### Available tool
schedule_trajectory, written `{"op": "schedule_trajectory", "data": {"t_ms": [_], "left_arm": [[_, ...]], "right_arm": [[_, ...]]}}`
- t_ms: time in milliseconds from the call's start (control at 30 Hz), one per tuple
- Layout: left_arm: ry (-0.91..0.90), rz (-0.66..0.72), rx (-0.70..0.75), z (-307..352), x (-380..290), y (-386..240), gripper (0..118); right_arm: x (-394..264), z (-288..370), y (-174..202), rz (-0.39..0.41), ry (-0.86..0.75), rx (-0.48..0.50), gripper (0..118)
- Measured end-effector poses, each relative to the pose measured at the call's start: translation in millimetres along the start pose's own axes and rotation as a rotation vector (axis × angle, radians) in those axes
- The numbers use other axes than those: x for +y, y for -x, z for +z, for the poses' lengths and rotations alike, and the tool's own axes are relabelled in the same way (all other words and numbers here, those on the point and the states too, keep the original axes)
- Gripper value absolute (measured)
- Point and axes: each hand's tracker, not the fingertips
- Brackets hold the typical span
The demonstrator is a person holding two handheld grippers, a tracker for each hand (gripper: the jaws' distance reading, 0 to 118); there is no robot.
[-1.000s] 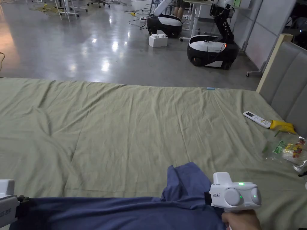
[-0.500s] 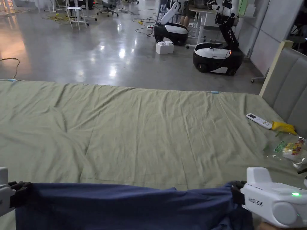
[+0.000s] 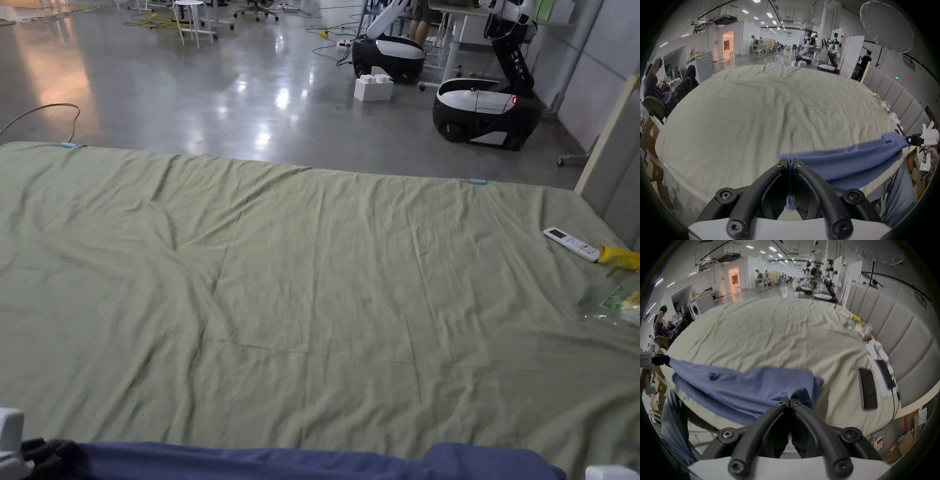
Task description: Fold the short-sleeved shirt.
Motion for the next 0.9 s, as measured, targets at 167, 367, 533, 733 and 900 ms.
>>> {"op": "schedule_trajectory", "data": {"t_ms": [167, 367, 533, 733, 900], "left_arm": [[0.100, -0.010, 0.022, -19.3, -31.0, 1.2, 6], [0.133, -0.009, 0.054, -47.9, -45.6, 3.3, 6], [0.128, 0.008, 0.080, -47.1, -39.7, -1.9, 32], [-0.034, 0.061, 0.043, -31.3, 0.4, -7.9, 63], [-0.231, -0.005, 0.063, -18.8, 47.7, -52.4, 63]], "right_arm": [[-33.3, -29.3, 5.2, 0.002, 0.086, -0.008, 2], [-42.0, -48.1, 10.0, -0.020, 0.103, -0.023, 2], [-33.1, -41.4, 17.8, 0.018, 0.089, -0.121, 48], [9.9, -6.1, 30.2, -0.016, -0.132, -0.167, 82], [55.9, 2.9, 59.2, -0.088, -0.367, -0.138, 82]]}}
